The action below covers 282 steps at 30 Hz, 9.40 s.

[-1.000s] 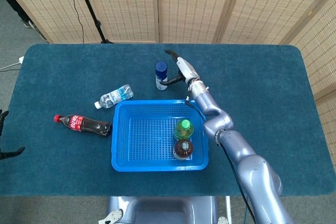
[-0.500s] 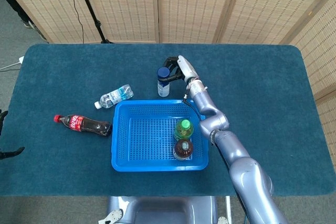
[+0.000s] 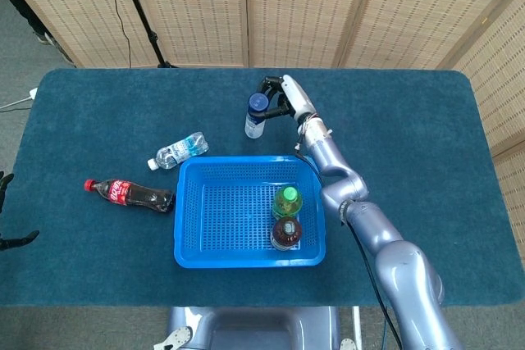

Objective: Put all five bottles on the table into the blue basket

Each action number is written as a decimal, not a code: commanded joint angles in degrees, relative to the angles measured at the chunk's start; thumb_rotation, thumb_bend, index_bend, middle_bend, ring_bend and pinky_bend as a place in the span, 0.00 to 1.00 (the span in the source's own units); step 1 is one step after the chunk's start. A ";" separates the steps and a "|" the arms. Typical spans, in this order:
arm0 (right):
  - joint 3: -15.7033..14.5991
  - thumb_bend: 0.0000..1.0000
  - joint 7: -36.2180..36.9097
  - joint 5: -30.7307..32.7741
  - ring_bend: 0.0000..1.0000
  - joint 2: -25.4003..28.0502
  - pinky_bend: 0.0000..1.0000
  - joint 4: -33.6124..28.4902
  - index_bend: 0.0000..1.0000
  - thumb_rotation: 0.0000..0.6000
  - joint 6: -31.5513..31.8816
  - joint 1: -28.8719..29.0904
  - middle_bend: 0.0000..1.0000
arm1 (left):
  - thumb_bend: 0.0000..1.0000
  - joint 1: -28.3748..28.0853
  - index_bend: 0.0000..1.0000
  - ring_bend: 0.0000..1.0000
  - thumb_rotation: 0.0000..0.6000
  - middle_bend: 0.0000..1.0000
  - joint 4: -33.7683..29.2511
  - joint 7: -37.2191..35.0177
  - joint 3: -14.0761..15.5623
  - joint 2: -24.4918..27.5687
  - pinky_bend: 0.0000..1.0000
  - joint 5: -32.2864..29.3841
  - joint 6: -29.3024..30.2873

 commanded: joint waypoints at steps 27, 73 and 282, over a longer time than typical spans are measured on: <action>-8.71 0.21 -10.30 -12.92 0.54 38.33 0.78 -63.96 0.57 1.00 18.06 -16.19 0.63 | 0.02 1.18 0.00 0.00 1.00 0.00 -1.29 -1.94 1.53 1.01 0.00 4.35 2.81; -11.84 0.00 -26.59 -12.96 0.00 45.86 0.30 -65.71 0.12 1.00 30.60 -25.01 0.06 | 0.02 -0.01 0.00 0.00 1.00 0.00 -2.23 -3.30 1.84 2.14 0.00 6.52 1.77; -18.22 0.00 -38.86 -19.68 0.00 46.14 0.15 -62.37 0.01 1.00 55.54 -60.43 0.00 | 0.52 -43.22 0.56 0.44 1.00 0.41 19.63 24.06 -12.86 -29.66 0.64 -35.98 -20.23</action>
